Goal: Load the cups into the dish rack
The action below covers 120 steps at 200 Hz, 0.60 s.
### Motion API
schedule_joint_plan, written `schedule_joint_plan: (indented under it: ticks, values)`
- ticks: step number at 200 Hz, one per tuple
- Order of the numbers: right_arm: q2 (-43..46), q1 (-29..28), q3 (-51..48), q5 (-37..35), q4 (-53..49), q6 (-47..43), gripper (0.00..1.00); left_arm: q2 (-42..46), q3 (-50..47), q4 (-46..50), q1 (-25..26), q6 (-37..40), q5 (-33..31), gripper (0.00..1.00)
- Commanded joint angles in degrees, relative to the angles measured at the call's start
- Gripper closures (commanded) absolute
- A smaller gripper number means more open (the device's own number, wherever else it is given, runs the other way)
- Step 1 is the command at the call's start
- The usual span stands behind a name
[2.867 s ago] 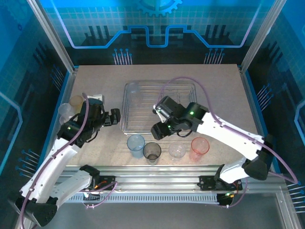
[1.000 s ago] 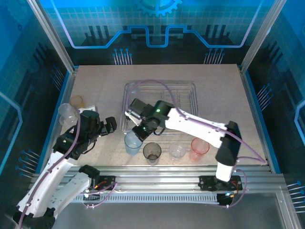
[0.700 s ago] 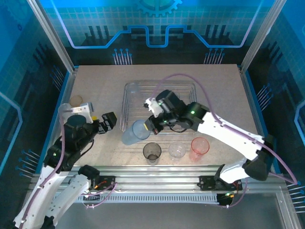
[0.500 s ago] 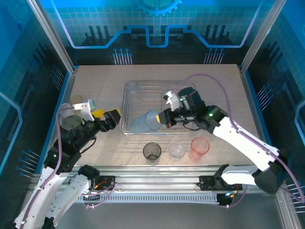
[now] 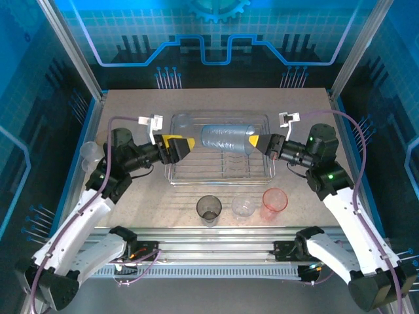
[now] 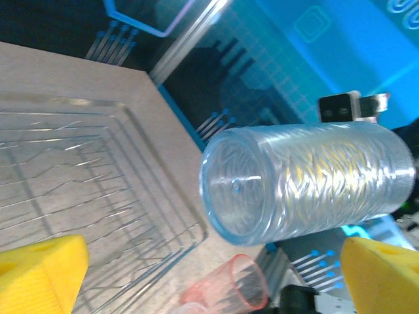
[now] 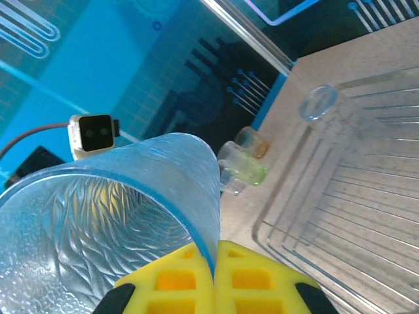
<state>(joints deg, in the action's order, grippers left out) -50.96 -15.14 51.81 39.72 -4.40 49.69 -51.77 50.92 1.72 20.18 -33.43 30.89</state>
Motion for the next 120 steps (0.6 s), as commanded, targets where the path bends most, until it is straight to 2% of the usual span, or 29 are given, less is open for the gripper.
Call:
schedule_joint_plan:
  ticks: [1, 38, 65, 120]
  values:
    - [0.35, 0.72, -0.64, 6.6, 10.34, 6.82, 1.0, -1.68, 3.11, -7.78, -0.06, -2.81, 8.86, 0.01]
    - [-1.19, 0.64, -1.1, 8.22, 15.82, 10.6, 1.0, -6.05, 5.36, -10.51, 0.79, -5.72, 15.97, 0.01]
    - [-1.93, 0.12, -1.1, 9.33, 18.91, 12.52, 1.0, -7.24, 5.34, -10.2, 1.22, -5.51, 15.67, 0.01]
    - [-4.09, -3.57, -0.57, 9.76, 18.38, 11.66, 1.0, -7.87, 5.01, -14.84, 1.61, -7.85, 16.43, 0.0]
